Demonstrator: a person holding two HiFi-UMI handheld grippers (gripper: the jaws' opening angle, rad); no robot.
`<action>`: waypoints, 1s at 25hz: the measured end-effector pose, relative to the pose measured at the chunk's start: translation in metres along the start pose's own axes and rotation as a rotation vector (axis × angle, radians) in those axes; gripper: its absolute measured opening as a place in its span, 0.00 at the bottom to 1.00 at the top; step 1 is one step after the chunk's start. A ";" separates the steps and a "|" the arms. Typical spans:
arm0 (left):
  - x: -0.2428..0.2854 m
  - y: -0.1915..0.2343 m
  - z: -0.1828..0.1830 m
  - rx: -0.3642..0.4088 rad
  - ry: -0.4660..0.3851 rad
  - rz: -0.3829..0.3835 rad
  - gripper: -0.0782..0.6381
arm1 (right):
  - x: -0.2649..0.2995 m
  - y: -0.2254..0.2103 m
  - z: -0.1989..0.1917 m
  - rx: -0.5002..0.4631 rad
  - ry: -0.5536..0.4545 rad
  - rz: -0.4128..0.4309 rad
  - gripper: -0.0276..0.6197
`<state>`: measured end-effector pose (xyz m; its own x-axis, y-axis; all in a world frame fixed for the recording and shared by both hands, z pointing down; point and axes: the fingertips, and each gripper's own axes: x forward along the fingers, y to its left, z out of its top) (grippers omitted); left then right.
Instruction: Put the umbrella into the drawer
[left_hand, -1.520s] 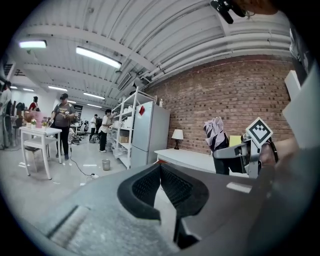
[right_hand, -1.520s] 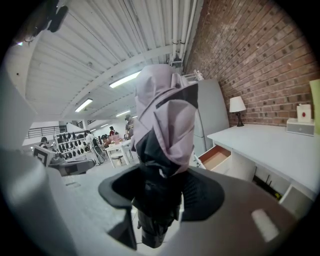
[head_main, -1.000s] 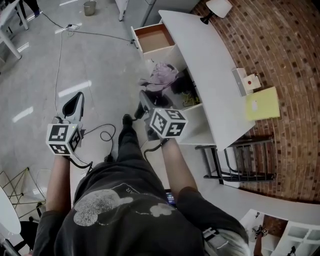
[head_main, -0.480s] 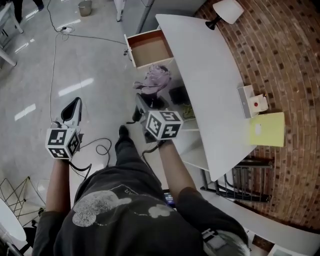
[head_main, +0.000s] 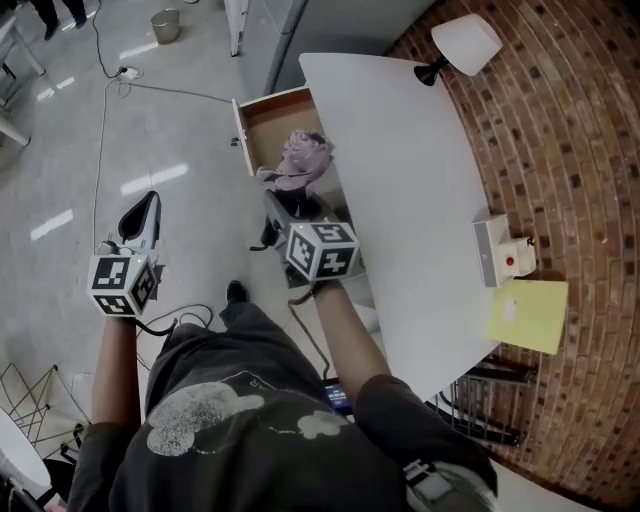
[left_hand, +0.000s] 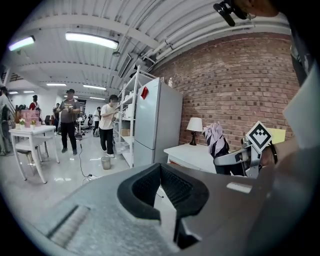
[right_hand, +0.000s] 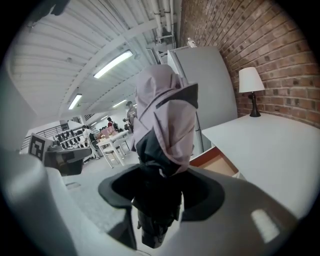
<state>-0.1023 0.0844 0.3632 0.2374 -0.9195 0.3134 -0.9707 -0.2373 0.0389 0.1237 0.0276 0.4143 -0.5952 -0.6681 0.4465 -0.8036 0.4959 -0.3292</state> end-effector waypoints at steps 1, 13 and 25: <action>0.006 0.001 0.003 0.004 -0.003 0.004 0.12 | 0.004 -0.005 0.004 0.001 -0.003 0.001 0.41; 0.063 0.012 0.023 0.023 0.001 -0.019 0.12 | 0.032 -0.039 0.025 0.043 -0.018 -0.021 0.41; 0.185 0.052 0.028 0.052 0.046 -0.202 0.12 | 0.106 -0.077 0.038 0.102 0.011 -0.174 0.41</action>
<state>-0.1077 -0.1070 0.3971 0.4234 -0.8366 0.3476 -0.9001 -0.4320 0.0567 0.1226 -0.1025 0.4559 -0.4481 -0.7326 0.5124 -0.8904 0.3146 -0.3289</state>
